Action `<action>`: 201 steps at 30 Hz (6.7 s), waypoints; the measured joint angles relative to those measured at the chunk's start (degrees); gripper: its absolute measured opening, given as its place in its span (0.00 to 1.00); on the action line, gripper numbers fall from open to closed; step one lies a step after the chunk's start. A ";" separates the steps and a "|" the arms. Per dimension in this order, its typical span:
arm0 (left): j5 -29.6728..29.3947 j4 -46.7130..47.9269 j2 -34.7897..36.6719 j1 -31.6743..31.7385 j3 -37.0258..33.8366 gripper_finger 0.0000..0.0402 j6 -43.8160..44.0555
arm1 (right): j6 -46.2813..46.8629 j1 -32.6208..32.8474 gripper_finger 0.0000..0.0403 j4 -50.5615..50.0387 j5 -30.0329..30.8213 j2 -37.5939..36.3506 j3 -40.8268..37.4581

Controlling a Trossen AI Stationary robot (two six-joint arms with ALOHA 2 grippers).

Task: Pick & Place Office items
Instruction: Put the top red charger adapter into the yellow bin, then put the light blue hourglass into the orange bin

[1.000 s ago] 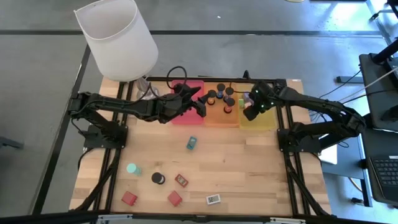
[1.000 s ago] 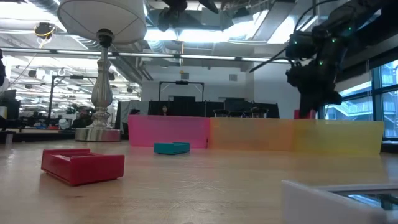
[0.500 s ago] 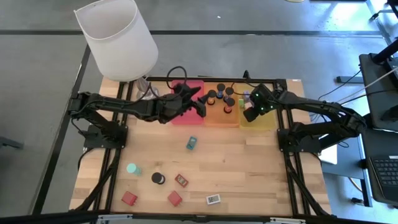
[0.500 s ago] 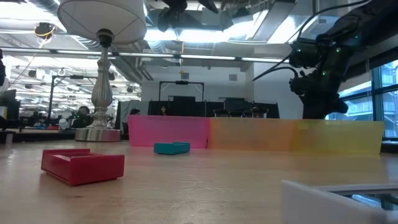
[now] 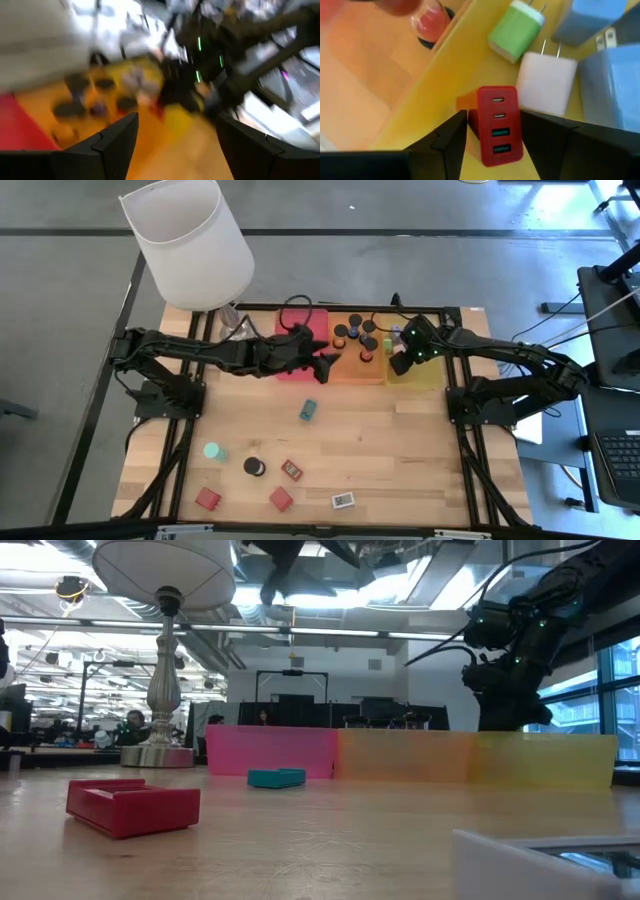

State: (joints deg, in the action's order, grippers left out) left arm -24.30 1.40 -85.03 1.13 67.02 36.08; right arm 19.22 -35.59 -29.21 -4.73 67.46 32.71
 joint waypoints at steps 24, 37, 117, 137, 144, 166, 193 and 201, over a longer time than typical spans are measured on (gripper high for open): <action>28.48 52.16 4.92 -11.30 0.00 0.62 37.10 | -10.33 -1.18 0.45 -2.68 1.31 -0.04 19.01; 29.35 70.20 10.51 -30.17 0.00 0.62 77.86 | -10.47 -1.18 0.45 -2.73 0.66 -0.07 22.67; -18.18 70.95 9.14 -31.81 -2.66 0.48 88.94 | -5.30 0.23 0.45 5.86 -18.44 -0.02 22.69; -27.11 4.52 9.60 -10.43 -1.86 0.50 19.55 | -16.65 10.45 0.65 34.24 -20.16 -0.02 22.69; -22.48 -15.01 9.60 -9.22 -1.86 0.49 4.06 | -23.18 13.66 0.84 40.00 -20.36 -0.02 22.69; -1.86 -26.83 4.36 -4.35 -1.81 0.49 1.98 | -13.49 19.69 0.89 50.73 -20.37 -0.02 22.69; 1.31 -26.86 4.52 -3.52 -1.81 0.49 2.23 | -1.81 20.65 0.48 50.72 -21.68 -0.02 22.69; 1.12 -26.77 4.52 -3.54 -1.81 0.51 2.31 | -1.61 20.65 0.46 50.70 -21.72 -0.02 22.69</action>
State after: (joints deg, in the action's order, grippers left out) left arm -23.17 -25.36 -80.51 -2.42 65.21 38.39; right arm 17.61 -14.94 21.49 -26.45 67.44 55.40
